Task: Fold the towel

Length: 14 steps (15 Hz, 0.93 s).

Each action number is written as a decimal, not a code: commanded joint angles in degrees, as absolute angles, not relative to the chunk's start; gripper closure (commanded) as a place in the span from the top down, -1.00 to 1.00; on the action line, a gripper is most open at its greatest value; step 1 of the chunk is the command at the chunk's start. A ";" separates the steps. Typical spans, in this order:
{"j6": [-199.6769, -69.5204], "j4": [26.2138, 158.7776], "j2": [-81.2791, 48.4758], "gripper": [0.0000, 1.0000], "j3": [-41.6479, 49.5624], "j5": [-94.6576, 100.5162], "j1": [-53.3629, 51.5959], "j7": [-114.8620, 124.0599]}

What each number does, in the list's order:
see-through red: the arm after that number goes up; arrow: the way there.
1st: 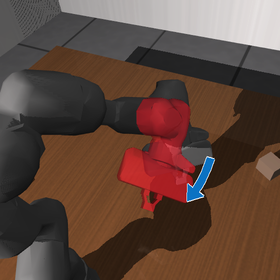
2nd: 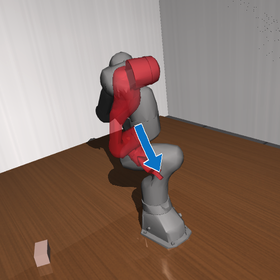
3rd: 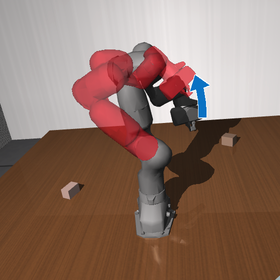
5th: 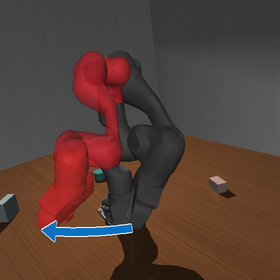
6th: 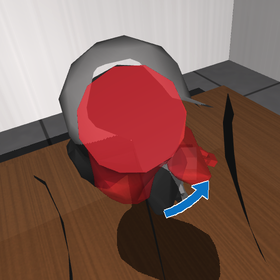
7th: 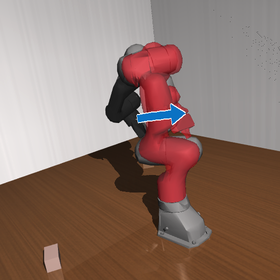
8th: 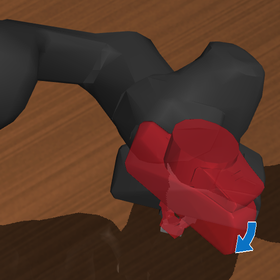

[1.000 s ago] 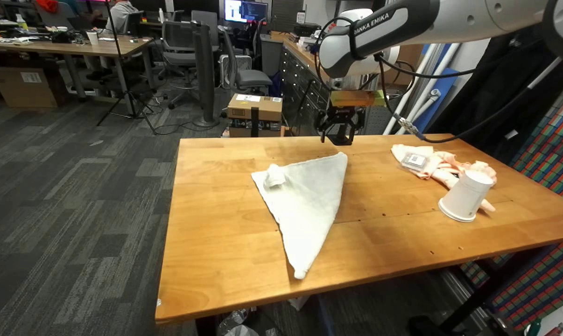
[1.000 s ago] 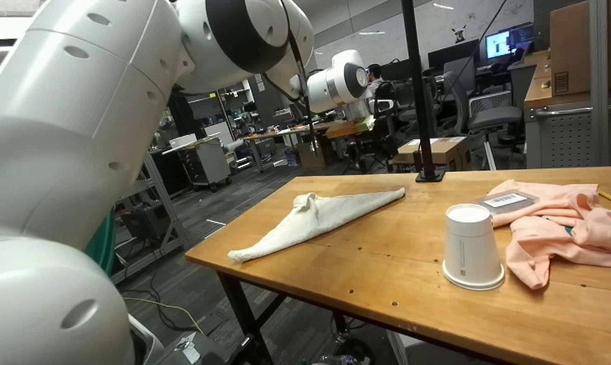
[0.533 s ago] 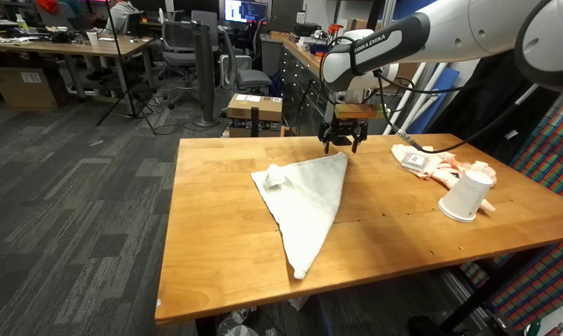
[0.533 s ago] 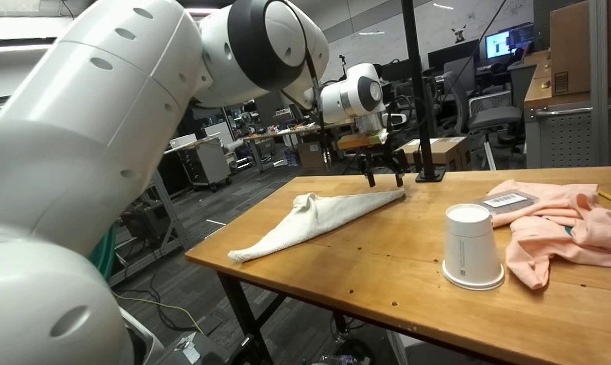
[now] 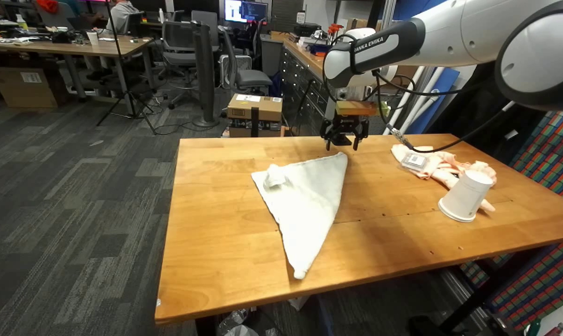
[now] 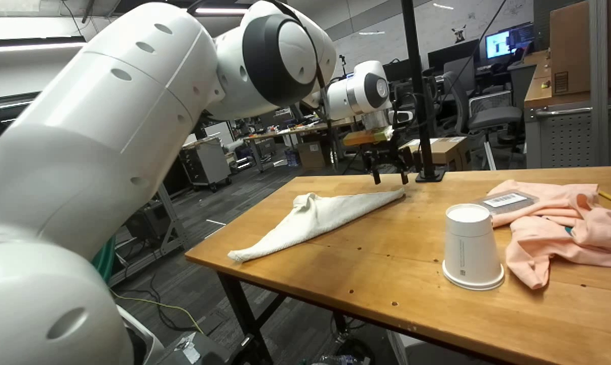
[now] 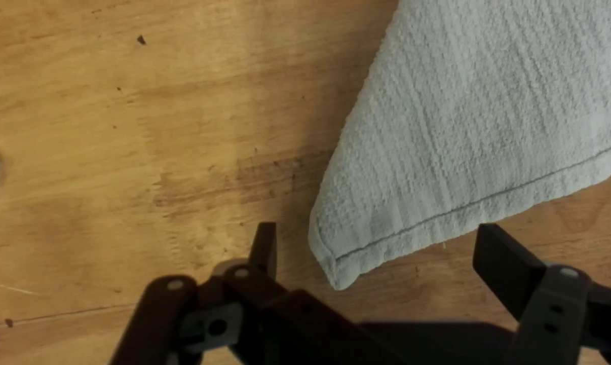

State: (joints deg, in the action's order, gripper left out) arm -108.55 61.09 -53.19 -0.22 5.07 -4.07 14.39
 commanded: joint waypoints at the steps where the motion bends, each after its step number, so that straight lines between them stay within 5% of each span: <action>1: -103.91 54.79 -57.51 1.00 -0.10 2.66 -4.06 13.41; 7: -100.81 52.39 -60.82 1.00 -0.18 1.19 -3.81 13.23; 8: -100.51 52.06 -61.06 0.85 -0.22 1.04 -3.84 13.22; 9: -100.02 51.72 -61.18 0.46 -0.26 0.95 -3.87 13.23; 14: -98.58 51.49 -60.52 -0.32 -0.17 1.27 -4.25 12.83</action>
State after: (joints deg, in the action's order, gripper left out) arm -100.47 54.37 -59.10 -0.35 2.34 -4.05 14.16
